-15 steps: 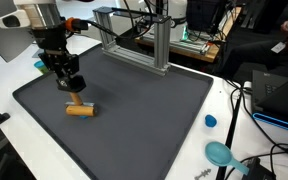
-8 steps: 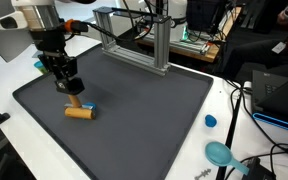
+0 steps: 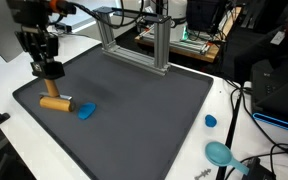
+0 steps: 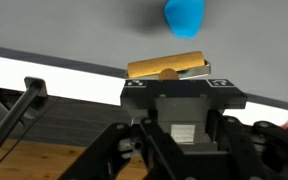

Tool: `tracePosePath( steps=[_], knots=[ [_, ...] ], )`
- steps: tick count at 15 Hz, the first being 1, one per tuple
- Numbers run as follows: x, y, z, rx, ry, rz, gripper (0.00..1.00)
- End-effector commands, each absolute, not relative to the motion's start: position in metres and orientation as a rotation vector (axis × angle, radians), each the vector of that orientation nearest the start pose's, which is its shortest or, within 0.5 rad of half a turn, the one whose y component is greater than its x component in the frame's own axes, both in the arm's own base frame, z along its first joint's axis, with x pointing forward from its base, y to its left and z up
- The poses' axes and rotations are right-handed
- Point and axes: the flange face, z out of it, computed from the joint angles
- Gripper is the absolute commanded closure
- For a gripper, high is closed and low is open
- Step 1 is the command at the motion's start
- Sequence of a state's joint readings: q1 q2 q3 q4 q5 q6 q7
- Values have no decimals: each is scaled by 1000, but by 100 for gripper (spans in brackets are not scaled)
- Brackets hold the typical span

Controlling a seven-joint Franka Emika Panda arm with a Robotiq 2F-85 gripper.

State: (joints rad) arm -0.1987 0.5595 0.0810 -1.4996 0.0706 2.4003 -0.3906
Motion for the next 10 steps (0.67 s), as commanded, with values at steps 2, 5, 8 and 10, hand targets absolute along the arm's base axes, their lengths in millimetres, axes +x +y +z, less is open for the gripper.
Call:
tracePosePath(
  steps=[2,5,8,10],
  knots=[
    [719,-99,416,-3070,-338,-552,53],
    [713,-97,426,-3071,-343,-547,53],
    [711,-96,417,-3071,-344,-522,78],
    [717,-88,402,-3064,-153,-500,78]
  ],
)
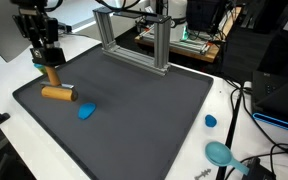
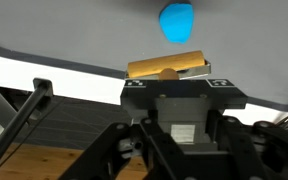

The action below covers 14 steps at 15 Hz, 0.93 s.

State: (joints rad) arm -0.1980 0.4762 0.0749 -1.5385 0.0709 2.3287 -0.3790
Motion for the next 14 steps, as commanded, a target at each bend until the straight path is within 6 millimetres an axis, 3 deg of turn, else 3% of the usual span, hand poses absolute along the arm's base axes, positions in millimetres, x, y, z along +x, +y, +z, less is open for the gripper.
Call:
tracePosePath(
  steps=[1,5,10,12,13,14],
  knots=[
    [717,-84,394,-3062,-92,-471,78],
    [718,-66,369,-3089,170,-428,78],
    [719,-40,365,-3157,567,-396,78],
    [721,-18,357,-3156,669,-332,78],
    [724,-4,356,-3141,632,-348,78],
    [718,-20,350,-3142,594,-336,53]
  ],
)
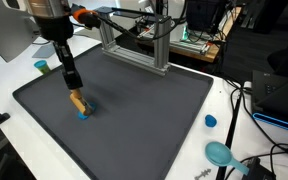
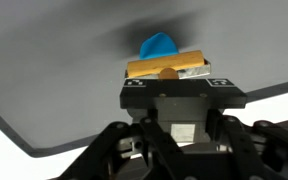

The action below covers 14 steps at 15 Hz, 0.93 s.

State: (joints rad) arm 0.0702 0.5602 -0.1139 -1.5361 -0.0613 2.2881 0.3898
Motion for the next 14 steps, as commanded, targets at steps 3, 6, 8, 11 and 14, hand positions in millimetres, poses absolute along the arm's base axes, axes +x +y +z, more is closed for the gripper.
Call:
tracePosePath(
  steps=[3,6,8,11,14],
  knots=[
    [720,1,347,-3135,600,-336,53],
    [708,-15,352,-2977,827,-317,78],
    [696,-25,351,-2890,932,-290,78],
    [671,-43,356,-2783,1129,-298,78],
    [643,-54,355,-2768,1384,-238,78]
  ],
)
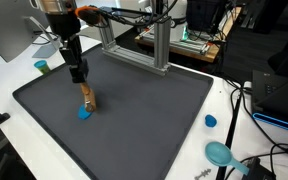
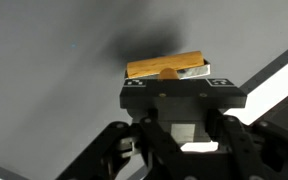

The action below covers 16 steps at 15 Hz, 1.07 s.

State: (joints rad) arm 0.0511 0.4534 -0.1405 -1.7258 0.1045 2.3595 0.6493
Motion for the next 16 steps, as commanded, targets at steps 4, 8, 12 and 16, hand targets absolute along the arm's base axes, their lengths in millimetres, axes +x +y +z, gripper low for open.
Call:
tracePosePath(
  steps=[4,8,12,16],
  knots=[
    [648,-55,344,-2790,1424,-210,53],
    [644,-41,361,-2715,1453,-256,78],
    [658,-52,382,-2641,1567,-372,78],
    [681,-55,386,-2646,1642,-363,78]
  ],
)
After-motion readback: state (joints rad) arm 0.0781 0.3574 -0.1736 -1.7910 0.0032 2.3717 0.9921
